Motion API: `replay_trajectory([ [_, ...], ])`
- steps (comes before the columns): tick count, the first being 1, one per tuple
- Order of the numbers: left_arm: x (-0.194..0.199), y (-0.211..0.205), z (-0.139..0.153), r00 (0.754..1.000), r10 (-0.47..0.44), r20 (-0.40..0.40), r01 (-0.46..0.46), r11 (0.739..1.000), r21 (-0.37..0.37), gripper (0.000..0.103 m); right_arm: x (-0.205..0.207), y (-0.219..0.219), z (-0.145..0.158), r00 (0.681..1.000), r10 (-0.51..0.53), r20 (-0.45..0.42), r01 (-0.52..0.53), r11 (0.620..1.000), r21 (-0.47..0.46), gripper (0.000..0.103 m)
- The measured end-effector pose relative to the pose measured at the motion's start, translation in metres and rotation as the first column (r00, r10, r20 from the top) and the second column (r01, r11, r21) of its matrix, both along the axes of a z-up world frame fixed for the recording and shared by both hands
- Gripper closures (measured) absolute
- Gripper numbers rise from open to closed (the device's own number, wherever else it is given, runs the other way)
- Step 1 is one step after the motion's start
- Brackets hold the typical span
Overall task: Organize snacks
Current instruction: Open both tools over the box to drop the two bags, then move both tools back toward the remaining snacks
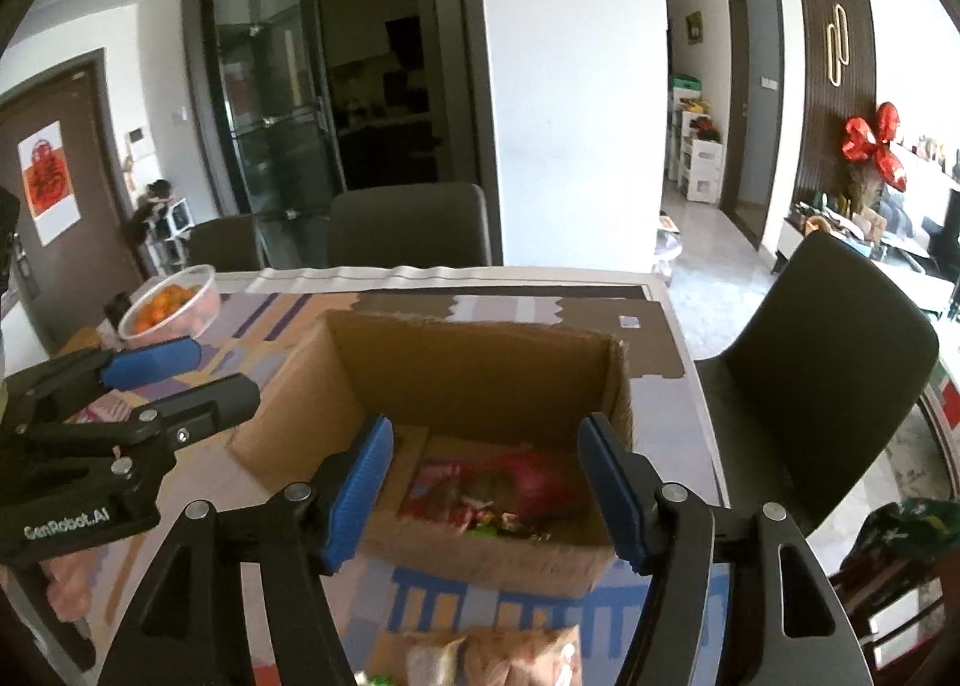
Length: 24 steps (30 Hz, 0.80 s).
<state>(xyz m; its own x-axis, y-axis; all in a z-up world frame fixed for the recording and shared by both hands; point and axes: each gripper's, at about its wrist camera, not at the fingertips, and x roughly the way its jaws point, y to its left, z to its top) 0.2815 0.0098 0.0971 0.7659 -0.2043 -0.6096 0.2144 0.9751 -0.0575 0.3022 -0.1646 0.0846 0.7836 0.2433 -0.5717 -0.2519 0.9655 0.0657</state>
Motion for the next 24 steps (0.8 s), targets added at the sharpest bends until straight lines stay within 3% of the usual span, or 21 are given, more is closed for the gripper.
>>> replay_trajectory([
  [9,-0.047,0.005,0.002,0.999,0.010,0.043,-0.012,0.999,0.033,0.034,-0.044,0.011,0.000,0.998,0.054,0.020,-0.055,0.998,0.022,0.038],
  [16,-0.081,0.007,-0.002,0.996,0.019,0.085,-0.028,0.994,0.103,0.032,-0.072,0.017,-0.008,0.997,0.076,0.024,-0.076,0.997,0.018,0.038],
  [24,-0.104,0.014,-0.024,0.998,0.029,0.050,-0.034,0.993,0.109,0.030,-0.096,0.022,-0.029,0.995,0.095,-0.017,-0.095,0.995,-0.005,0.038],
])
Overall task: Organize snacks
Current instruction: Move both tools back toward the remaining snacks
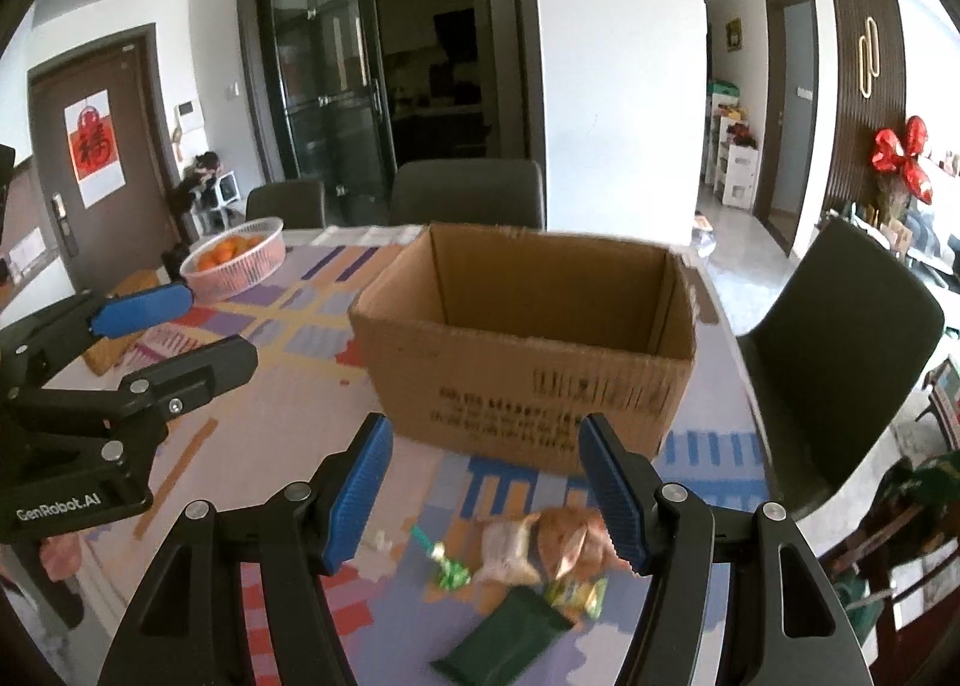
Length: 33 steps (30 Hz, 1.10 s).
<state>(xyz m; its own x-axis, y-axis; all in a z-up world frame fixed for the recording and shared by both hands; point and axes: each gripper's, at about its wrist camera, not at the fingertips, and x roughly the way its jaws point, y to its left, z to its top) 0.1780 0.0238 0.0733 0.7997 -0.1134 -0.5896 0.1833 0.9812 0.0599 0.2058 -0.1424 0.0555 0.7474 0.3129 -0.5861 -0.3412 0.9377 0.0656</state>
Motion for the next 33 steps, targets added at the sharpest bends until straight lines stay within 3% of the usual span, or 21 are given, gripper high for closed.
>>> replay_trajectory([
  [13,-0.025,0.015,-0.052,0.992,0.010,-0.126,-0.014,0.999,-0.036,0.030,-0.020,0.018,-0.040,0.995,0.036,-0.094,-0.041,0.998,-0.048,0.038],
  [21,-0.016,0.020,-0.082,0.982,-0.037,-0.184,0.030,0.999,-0.040,0.031,-0.015,0.030,-0.071,0.981,0.050,-0.185,-0.062,0.996,-0.062,0.038],
  [33,0.011,0.015,-0.123,0.962,-0.118,-0.246,0.124,0.992,0.011,0.031,0.006,0.034,-0.111,0.955,0.039,-0.294,-0.061,0.996,-0.065,0.041],
])
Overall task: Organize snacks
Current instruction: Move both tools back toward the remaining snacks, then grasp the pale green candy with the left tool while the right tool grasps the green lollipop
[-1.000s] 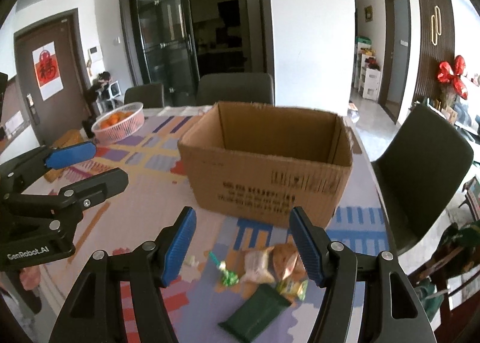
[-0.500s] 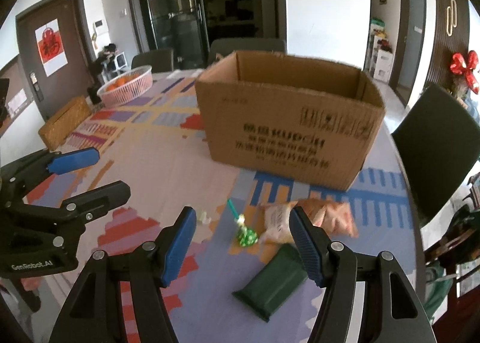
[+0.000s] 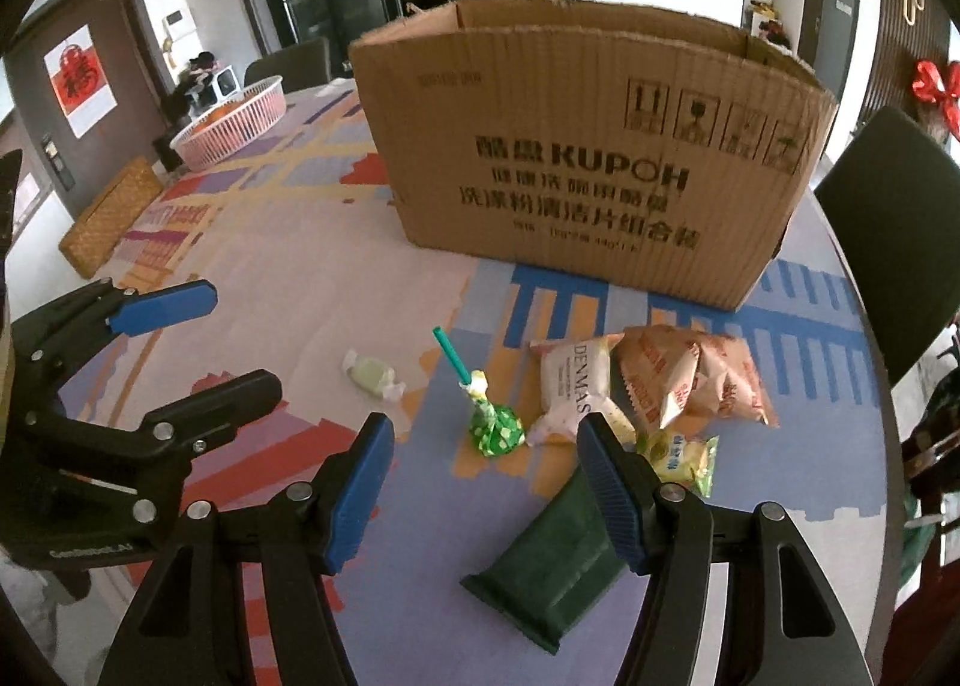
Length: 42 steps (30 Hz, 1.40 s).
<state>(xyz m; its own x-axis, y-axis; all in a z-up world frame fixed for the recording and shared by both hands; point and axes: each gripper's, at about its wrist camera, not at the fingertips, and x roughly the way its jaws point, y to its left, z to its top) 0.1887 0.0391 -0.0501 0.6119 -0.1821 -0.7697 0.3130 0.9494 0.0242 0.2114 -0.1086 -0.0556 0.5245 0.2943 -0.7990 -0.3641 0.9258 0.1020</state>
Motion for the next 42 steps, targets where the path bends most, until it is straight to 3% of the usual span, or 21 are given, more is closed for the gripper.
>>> replay_trajectory([
  [8,0.019,-0.003,-0.026,0.997,-0.040,-0.064,0.040,0.999,-0.004,0.032,0.012,0.004,-0.018,0.998,0.001,-0.057,-0.001,1.000,-0.017,0.047],
  [26,0.046,-0.012,-0.055,0.988,-0.092,-0.124,0.090,0.996,-0.028,0.049,0.031,0.014,-0.041,0.990,0.003,-0.139,-0.001,1.000,0.017,0.060],
  [29,0.046,-0.014,-0.056,0.989,-0.091,-0.117,0.089,0.996,-0.024,0.057,0.032,0.015,-0.043,0.989,0.005,-0.145,-0.002,1.000,0.022,0.062],
  [34,0.046,-0.014,-0.055,0.990,-0.081,-0.118,0.077,0.996,-0.036,0.084,0.033,0.015,-0.044,0.990,0.004,-0.141,0.000,1.000,0.027,0.069],
  [38,0.046,-0.013,-0.054,0.989,-0.061,-0.132,0.054,0.997,-0.061,0.084,0.032,0.010,-0.045,0.991,0.003,-0.135,0.001,0.999,0.032,0.076],
  [42,0.045,-0.012,-0.051,0.989,-0.035,-0.143,0.024,0.996,-0.082,0.084,0.031,0.008,-0.044,0.990,0.003,-0.138,0.004,0.999,0.054,0.076],
])
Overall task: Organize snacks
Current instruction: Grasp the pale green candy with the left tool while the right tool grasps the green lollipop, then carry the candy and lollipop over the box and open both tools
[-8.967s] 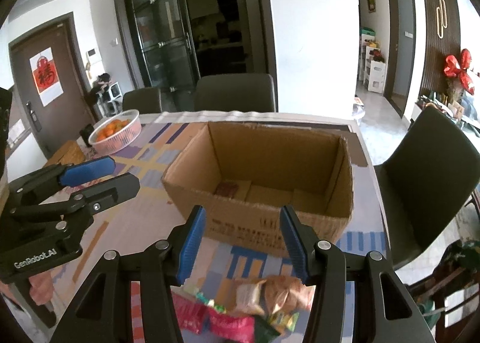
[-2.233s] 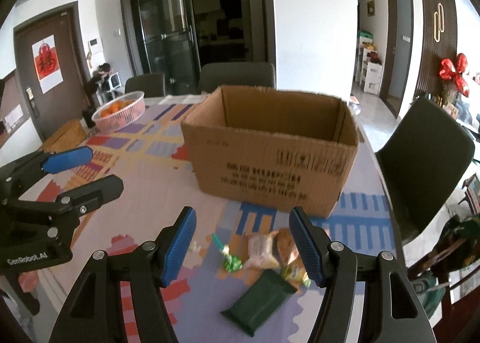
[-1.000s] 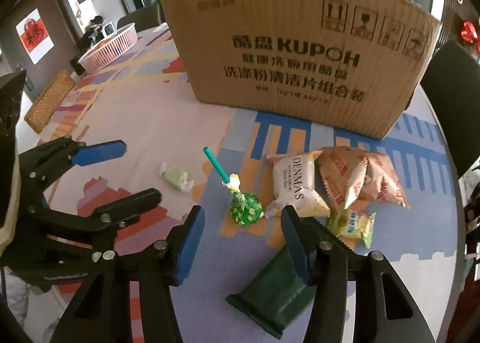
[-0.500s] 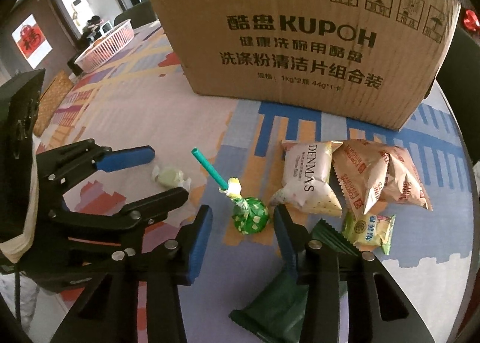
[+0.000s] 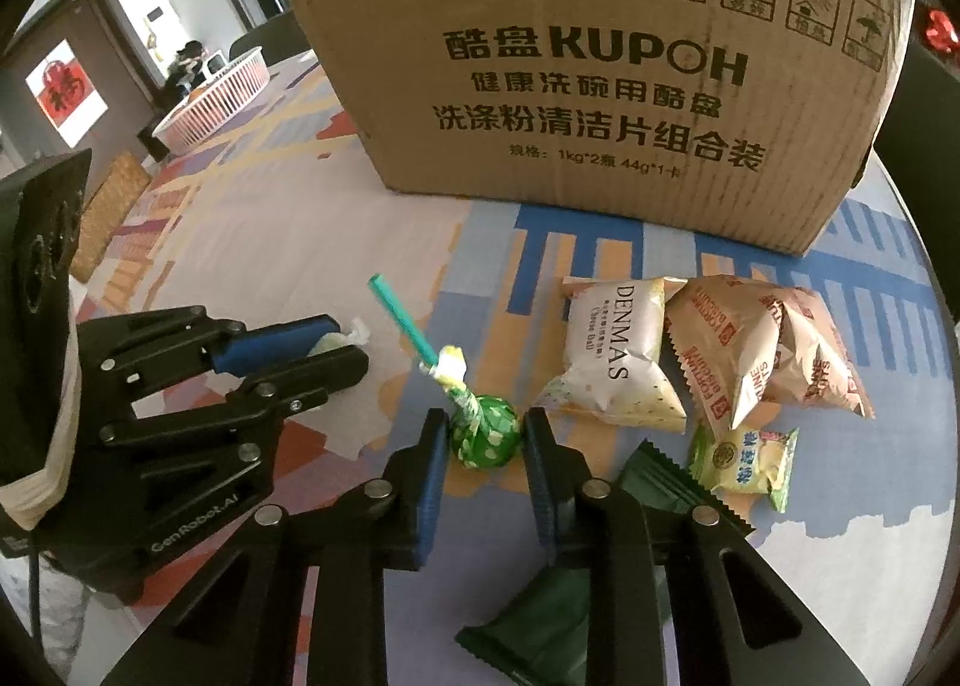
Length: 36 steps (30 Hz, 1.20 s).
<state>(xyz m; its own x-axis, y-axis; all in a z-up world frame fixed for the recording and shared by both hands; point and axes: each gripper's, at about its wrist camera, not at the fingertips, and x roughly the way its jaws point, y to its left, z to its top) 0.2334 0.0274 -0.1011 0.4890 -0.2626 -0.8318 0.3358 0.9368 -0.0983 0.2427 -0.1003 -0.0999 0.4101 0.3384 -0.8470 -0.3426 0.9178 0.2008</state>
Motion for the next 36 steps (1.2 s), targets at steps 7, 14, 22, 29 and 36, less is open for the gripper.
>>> replay_trajectory([
  [7,-0.009,0.004,0.018,0.999,0.050,0.021,-0.049,0.998,-0.032,0.084,-0.006,-0.006,0.012,1.000,-0.005,0.031,0.005,1.000,0.023,0.077],
  [14,-0.021,0.003,0.043,0.995,0.078,0.065,-0.075,0.996,-0.054,0.084,-0.016,-0.013,0.030,0.997,-0.007,0.078,0.003,0.999,0.051,0.077],
  [22,-0.026,-0.006,0.083,0.985,0.091,0.148,-0.082,0.994,-0.068,0.084,-0.022,-0.026,0.065,0.986,-0.033,0.161,0.019,0.996,0.087,0.077],
  [29,-0.021,-0.015,0.119,0.970,0.095,0.223,-0.078,0.993,-0.085,0.084,-0.023,-0.040,0.102,0.966,-0.065,0.250,0.039,0.993,0.111,0.077],
  [36,-0.014,-0.022,0.158,0.947,0.103,0.306,-0.076,0.992,-0.101,0.084,-0.017,-0.051,0.139,0.936,-0.108,0.336,0.062,0.988,0.144,0.077],
])
